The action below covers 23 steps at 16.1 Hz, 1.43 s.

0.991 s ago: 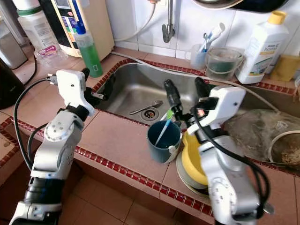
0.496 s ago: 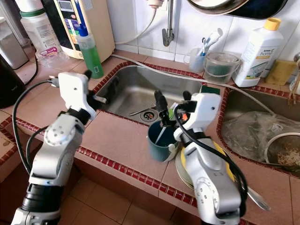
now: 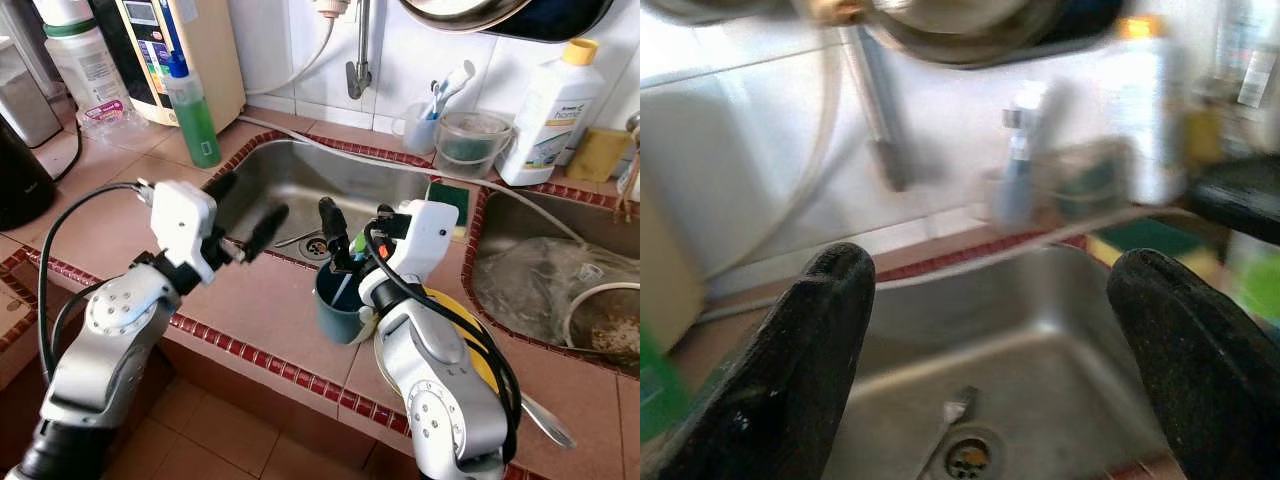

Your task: Kitchen organization

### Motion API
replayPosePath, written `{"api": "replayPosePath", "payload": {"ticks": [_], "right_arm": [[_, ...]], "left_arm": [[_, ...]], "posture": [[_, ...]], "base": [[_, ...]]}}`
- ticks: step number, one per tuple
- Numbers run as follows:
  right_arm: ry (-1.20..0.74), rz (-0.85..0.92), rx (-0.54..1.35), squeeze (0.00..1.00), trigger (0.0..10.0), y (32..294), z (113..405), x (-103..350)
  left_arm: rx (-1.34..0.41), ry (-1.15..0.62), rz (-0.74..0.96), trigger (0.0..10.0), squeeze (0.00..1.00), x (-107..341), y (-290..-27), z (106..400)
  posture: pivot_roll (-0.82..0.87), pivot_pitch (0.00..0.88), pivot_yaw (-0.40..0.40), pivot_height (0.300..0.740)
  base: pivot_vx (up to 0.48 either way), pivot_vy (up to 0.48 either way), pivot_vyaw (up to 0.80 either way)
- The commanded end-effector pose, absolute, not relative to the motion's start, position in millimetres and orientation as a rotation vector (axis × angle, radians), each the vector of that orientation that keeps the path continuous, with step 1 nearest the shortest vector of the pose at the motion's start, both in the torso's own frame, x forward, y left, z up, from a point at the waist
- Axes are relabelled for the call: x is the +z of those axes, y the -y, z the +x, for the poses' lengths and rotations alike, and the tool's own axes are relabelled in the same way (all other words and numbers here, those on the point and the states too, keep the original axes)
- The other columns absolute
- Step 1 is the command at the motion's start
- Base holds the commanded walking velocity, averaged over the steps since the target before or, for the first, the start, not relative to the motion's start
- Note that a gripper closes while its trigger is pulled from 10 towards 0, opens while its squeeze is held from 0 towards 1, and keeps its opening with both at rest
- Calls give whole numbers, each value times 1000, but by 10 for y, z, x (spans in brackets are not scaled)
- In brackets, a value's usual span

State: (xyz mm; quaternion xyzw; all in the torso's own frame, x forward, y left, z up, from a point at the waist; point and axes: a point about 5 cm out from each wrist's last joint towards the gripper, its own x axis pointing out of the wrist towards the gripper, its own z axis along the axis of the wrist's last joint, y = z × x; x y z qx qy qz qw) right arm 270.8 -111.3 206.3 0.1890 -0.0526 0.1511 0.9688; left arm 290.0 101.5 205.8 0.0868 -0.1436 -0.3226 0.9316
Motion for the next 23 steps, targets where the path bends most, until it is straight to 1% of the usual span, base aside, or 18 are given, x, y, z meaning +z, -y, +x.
{"api": "replayPosePath", "payload": {"ticks": [1, 9, 10, 11, 13, 15, 16, 17, 18, 23], "right_arm": [[131, 392, 300, 0, 10000, 1127, 2691, 2145], [40, 450, 274, 0, 10000, 1145, 2714, 2060], [28, 473, 282, 0, 8353, 1139, 2711, 2038], [21, 485, 283, 0, 8627, 1135, 2712, 2026], [-6, 524, 298, 0, 10000, 1108, 2710, 2007], [-20, 562, 331, 0, 9961, 1077, 2705, 2016], [-34, 583, 348, 0, 7059, 1057, 2699, 2017], [-34, 596, 347, 0, 4510, 1053, 2697, 2025], [-36, 608, 348, 0, 0, 1052, 2694, 2030], [-71, 622, 351, 0, 0, 1062, 2681, 2019]], "left_arm": [[-718, 303, 189, 10000, 0, 2056, -1018, 2833], [-768, 311, 171, 10000, 0, 2057, -975, 2753], [-771, 312, 169, 10000, 0, 2055, -965, 2753], [-773, 313, 167, 10000, 0, 2055, -954, 2751], [-789, 315, 159, 10000, 0, 2055, -917, 2728], [-795, 316, 155, 10000, 0, 2061, -898, 2727], [-798, 321, 152, 10000, 0, 2073, -883, 2731], [-799, 324, 148, 10000, 0, 2085, -877, 2733], [-799, 325, 148, 10000, 0, 2088, -875, 2732], [-804, 324, 138, 10000, 0, 2086, -856, 2721]], "posture": [[-274, 66, 63, 740], [-278, 71, 52, 740], [-279, 70, 52, 740], [-282, 70, 54, 740], [-287, 71, 57, 740], [-288, 72, 58, 740], [-287, 75, 60, 740], [-287, 76, 61, 740], [-287, 77, 62, 740], [-286, 82, 59, 740]], "base": [[0, 0, 0], [0, 0, 0], [0, 0, 0], [0, 0, 0], [0, 0, 0], [0, 0, 0], [0, 0, 0], [0, 0, 0], [0, 0, 0], [0, 0, 0]]}}
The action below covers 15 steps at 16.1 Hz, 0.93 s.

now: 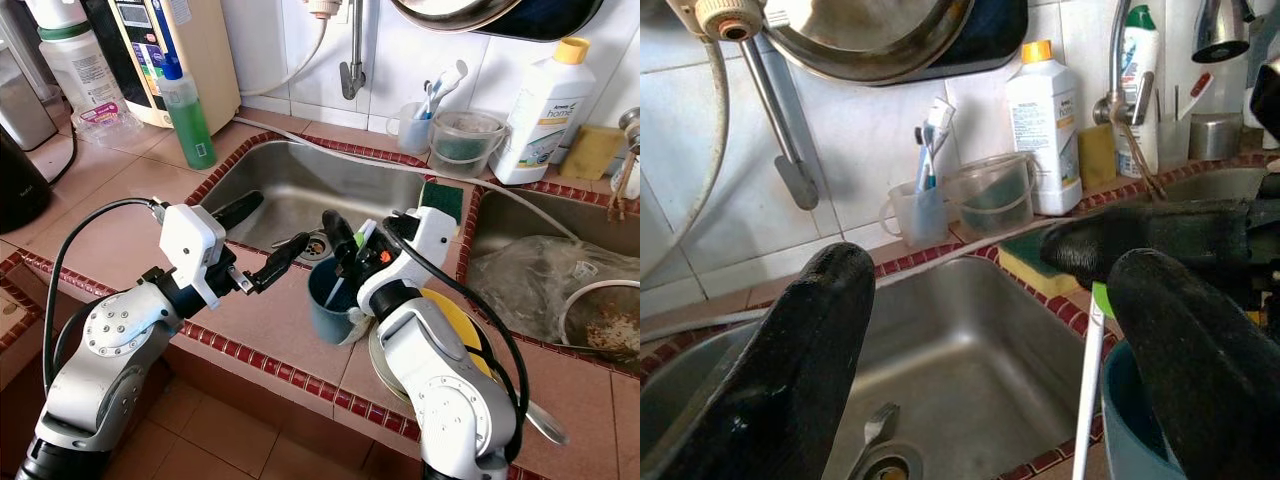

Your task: Kitchen organization

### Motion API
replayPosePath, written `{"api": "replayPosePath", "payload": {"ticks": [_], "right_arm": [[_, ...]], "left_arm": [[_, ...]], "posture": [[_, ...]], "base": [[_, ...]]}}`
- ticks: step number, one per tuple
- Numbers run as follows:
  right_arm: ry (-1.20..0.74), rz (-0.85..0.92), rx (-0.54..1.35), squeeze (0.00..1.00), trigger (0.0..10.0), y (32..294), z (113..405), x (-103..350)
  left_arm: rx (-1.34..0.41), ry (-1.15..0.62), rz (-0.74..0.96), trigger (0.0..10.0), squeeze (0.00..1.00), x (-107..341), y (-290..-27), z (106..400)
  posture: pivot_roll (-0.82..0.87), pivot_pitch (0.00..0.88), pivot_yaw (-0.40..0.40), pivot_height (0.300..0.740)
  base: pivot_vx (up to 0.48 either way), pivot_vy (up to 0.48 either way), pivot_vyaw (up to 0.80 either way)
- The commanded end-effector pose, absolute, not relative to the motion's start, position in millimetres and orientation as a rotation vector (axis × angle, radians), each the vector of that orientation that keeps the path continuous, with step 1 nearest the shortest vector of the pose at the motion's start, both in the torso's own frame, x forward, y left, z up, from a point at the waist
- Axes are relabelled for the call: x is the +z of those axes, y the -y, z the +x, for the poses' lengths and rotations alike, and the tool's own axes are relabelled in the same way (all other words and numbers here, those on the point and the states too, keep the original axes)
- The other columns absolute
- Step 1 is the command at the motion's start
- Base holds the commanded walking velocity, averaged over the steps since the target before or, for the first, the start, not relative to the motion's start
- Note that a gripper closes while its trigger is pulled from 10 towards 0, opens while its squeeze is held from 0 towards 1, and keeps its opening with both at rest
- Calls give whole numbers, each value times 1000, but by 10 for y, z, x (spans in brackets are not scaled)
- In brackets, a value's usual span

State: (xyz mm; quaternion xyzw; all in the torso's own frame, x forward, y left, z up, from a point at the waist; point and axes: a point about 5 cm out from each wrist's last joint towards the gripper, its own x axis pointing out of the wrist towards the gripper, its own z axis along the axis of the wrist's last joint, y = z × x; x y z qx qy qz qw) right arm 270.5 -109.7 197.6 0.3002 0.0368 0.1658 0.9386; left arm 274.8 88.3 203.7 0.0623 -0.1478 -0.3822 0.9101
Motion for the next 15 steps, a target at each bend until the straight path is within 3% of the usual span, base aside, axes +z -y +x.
{"api": "replayPosePath", "payload": {"ticks": [1, 15], "right_arm": [[-79, 620, 350, 0, 0, 1062, 2681, 2011], [-95, 611, 328, 0, 0, 1090, 2689, 2020]], "left_arm": [[-804, 320, 138, 10000, 0, 2077, -858, 2720], [-789, 325, 126, 10000, 0, 2098, -861, 2730]], "posture": [[-286, 83, 60, 740], [-290, 94, 61, 740]], "base": [[0, 0, 0], [0, 0, 0]]}}
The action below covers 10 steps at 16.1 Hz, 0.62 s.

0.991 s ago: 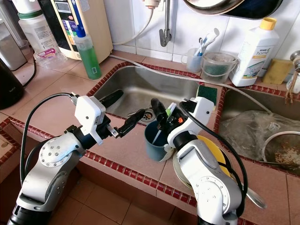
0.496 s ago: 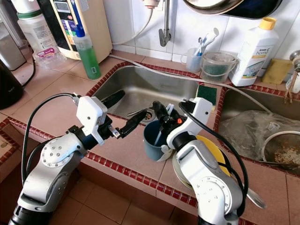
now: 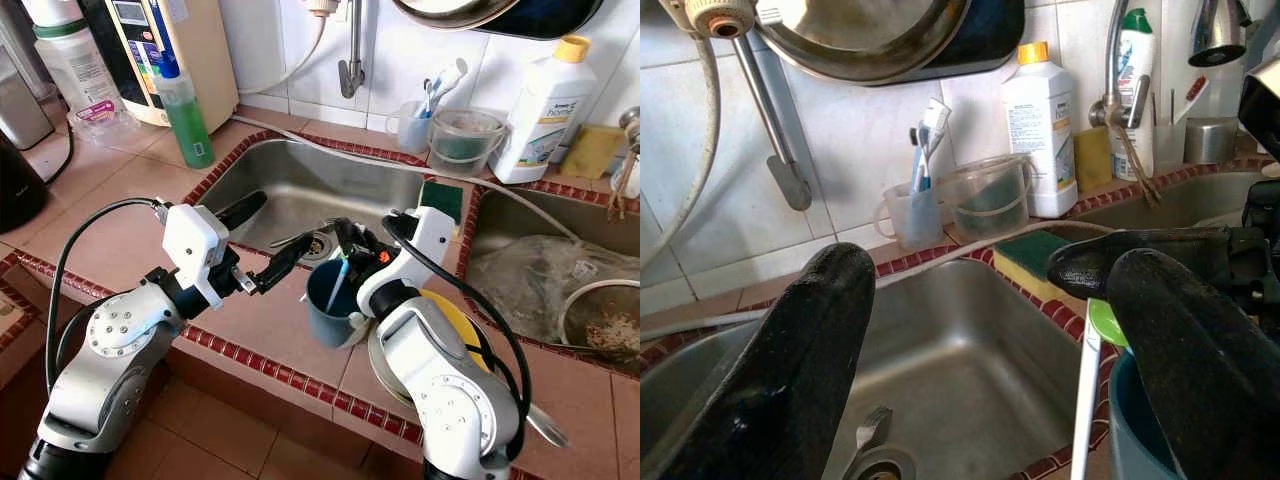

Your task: Kitchen organization

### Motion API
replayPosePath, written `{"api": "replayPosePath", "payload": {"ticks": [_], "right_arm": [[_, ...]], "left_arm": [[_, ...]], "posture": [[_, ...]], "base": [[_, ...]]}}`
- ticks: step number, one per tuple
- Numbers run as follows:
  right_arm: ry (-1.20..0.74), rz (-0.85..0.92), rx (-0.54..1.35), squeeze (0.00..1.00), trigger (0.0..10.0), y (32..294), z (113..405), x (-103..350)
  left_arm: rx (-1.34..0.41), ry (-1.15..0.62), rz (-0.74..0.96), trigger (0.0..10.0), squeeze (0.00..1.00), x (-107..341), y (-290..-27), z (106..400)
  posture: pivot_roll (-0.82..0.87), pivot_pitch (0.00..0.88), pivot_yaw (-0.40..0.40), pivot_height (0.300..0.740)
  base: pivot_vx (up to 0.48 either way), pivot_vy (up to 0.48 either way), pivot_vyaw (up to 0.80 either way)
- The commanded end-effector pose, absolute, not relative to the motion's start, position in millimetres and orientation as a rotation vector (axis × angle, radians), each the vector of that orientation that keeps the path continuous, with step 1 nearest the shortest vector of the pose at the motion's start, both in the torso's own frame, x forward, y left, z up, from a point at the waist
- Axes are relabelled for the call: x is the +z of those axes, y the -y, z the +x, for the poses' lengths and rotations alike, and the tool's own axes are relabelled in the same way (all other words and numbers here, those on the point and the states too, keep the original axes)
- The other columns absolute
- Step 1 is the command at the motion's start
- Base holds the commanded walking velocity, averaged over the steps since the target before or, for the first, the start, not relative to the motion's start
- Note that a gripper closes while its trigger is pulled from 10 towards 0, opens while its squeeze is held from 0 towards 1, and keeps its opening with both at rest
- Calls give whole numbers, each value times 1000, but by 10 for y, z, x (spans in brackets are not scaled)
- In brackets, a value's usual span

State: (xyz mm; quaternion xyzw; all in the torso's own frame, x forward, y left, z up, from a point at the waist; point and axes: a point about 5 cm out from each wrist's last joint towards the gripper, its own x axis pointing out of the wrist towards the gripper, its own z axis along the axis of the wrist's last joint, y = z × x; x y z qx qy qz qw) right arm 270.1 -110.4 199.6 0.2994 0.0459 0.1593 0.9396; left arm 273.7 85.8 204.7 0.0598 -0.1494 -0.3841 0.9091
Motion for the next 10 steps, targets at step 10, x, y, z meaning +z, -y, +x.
{"api": "replayPosePath", "payload": {"ticks": [10], "right_arm": [[-77, 604, 336, 0, 0, 1097, 2707, 2089]], "left_arm": [[-782, 330, 102, 10000, 0, 2119, -850, 2742]], "posture": [[-298, 104, 58, 740]], "base": [[0, 0, 0]]}}
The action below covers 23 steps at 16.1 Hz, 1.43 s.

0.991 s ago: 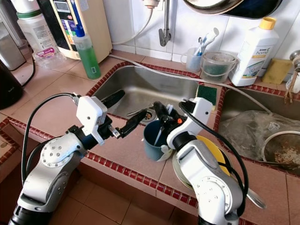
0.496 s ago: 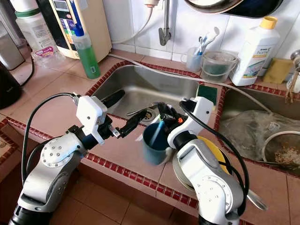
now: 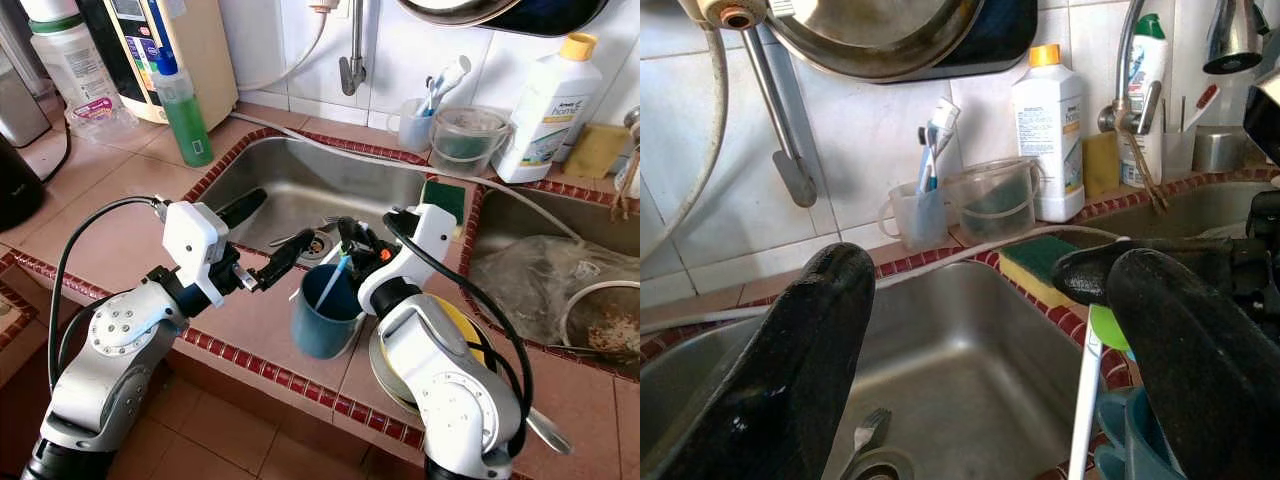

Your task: Kitchen organization

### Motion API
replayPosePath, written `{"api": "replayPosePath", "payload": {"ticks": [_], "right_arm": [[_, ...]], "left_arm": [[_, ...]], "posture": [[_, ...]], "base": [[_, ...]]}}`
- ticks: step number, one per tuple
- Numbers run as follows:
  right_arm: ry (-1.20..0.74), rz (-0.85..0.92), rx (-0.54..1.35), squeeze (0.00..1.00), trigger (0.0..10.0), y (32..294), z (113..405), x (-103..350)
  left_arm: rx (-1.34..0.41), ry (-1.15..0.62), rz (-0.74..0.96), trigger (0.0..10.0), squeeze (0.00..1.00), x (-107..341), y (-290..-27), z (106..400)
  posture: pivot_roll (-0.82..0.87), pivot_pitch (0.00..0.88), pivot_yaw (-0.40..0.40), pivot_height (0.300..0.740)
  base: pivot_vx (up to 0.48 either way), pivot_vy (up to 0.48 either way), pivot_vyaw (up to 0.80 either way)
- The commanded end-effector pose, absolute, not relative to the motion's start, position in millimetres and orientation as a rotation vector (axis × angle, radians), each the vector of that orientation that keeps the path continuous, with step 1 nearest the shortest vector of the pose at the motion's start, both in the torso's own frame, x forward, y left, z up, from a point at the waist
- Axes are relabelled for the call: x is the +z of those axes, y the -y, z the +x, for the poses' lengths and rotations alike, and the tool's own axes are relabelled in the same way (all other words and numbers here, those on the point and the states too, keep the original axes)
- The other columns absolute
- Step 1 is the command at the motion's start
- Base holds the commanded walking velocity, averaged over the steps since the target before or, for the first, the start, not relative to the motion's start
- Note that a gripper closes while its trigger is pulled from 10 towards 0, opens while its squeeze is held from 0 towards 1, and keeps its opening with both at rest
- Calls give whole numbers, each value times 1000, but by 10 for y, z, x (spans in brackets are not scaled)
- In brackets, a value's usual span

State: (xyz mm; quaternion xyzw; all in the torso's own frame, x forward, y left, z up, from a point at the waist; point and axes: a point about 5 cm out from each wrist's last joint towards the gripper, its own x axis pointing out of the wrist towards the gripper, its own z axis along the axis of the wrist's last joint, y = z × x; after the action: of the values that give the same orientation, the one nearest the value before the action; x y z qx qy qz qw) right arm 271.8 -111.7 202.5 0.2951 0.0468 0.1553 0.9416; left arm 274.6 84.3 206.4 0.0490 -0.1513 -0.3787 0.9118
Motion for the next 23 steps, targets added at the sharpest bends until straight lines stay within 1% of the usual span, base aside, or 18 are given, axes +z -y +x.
{"api": "replayPosePath", "payload": {"ticks": [1, 2, 3, 4, 5, 8, 14, 17, 20, 23], "right_arm": [[-73, 603, 338, 0, 0, 1096, 2707, 2100], [-65, 597, 344, 0, 0, 1094, 2707, 2116], [-55, 596, 370, 0, 784, 1080, 2699, 2137], [-53, 597, 377, 0, 784, 1076, 2697, 2140], [-31, 592, 440, 0, 10000, 1042, 2674, 2182], [3, 599, 553, 0, 10000, 986, 2632, 2260], [71, 619, 643, 0, 10000, 1004, 2607, 2369], [110, 618, 665, 0, 10000, 1041, 2608, 2431], [139, 619, 690, 0, 10000, 1094, 2604, 2495], [158, 596, 697, 0, 10000, 1155, 2614, 2540]], "left_arm": [[-782, 330, 102, 10000, 0, 2121, -849, 2744], [-781, 330, 101, 10000, 0, 2123, -848, 2746], [-780, 331, 100, 10000, 0, 2126, -846, 2747], [-780, 331, 100, 10000, 0, 2125, -846, 2748], [-777, 333, 100, 10000, 0, 2128, -843, 2751], [-769, 336, 98, 10000, 0, 2136, -841, 2761], [-761, 336, 92, 10000, 0, 2125, -863, 2753], [-708, 351, 79, 10000, 0, 2232, -1048, 2854], [-664, 372, 116, 10000, 0, 2318, -1208, 2932], [-651, 389, 125, 10000, 0, 2377, -1265, 2961]], "posture": [[-298, 107, 57, 740], [-298, 109, 56, 740], [-297, 110, 55, 740], [-297, 110, 55, 740], [-295, 109, 52, 740], [-293, 109, 46, 740], [-300, 104, 42, 740], [-296, 102, 39, 740], [-291, 103, 39, 740], [-290, 101, 40, 740]], "base": [[0, 0, 0], [0, 0, 0], [0, 0, 0], [0, 0, 0], [0, 0, 0], [0, 0, 0], [0, 0, 0], [0, 0, 0], [0, 0, 0], [0, 0, 0]]}}
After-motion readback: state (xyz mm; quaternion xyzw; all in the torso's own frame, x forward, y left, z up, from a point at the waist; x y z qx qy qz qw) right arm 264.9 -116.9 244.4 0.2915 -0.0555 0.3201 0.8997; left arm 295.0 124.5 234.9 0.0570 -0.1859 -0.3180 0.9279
